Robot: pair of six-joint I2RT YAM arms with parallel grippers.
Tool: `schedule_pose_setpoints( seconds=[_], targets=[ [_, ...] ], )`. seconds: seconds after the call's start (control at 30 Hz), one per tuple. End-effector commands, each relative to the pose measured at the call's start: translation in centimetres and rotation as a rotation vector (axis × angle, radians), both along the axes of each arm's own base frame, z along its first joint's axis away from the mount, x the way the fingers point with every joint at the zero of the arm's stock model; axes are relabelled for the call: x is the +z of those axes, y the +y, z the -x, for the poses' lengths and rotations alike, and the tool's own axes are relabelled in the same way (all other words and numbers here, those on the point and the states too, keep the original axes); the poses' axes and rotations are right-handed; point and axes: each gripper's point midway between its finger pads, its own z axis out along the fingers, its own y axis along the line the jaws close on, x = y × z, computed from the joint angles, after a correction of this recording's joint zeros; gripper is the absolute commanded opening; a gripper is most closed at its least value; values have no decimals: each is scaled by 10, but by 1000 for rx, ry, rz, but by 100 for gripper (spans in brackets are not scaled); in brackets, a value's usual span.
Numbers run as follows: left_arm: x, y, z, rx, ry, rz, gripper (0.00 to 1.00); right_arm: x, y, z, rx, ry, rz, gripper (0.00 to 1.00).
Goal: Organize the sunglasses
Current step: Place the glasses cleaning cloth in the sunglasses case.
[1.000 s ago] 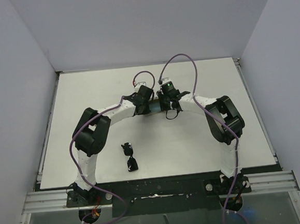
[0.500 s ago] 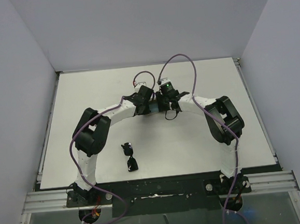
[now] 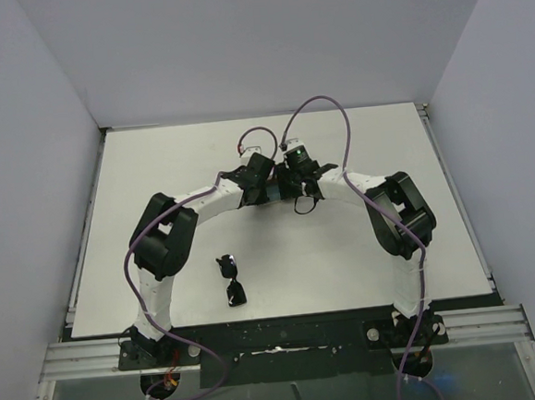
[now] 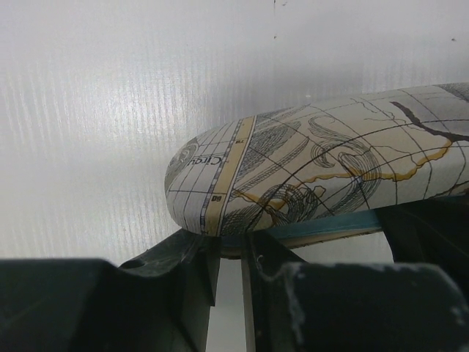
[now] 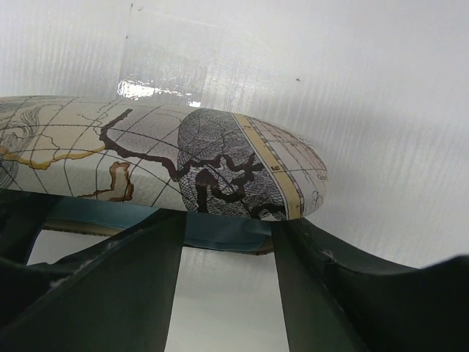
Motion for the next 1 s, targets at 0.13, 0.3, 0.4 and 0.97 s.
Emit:
schedule_pose_setpoints(
  seconds=[0.13,0.3,0.4,0.97],
  targets=[
    [48,2,-12,23,-97,10,17,40,-3,-11,-25,-96,-14,52],
    [53,2,-12,23,-110,0,17,44,-2,-11,-26,-104,-20,52],
    [53,2,-12,23,-110,-1,17,47,-2,-11,-27,-111,-21,52],
    [64,1,-13,19,-131,2,17,59,1,-11,-22,-136,-33,53]
  ],
)
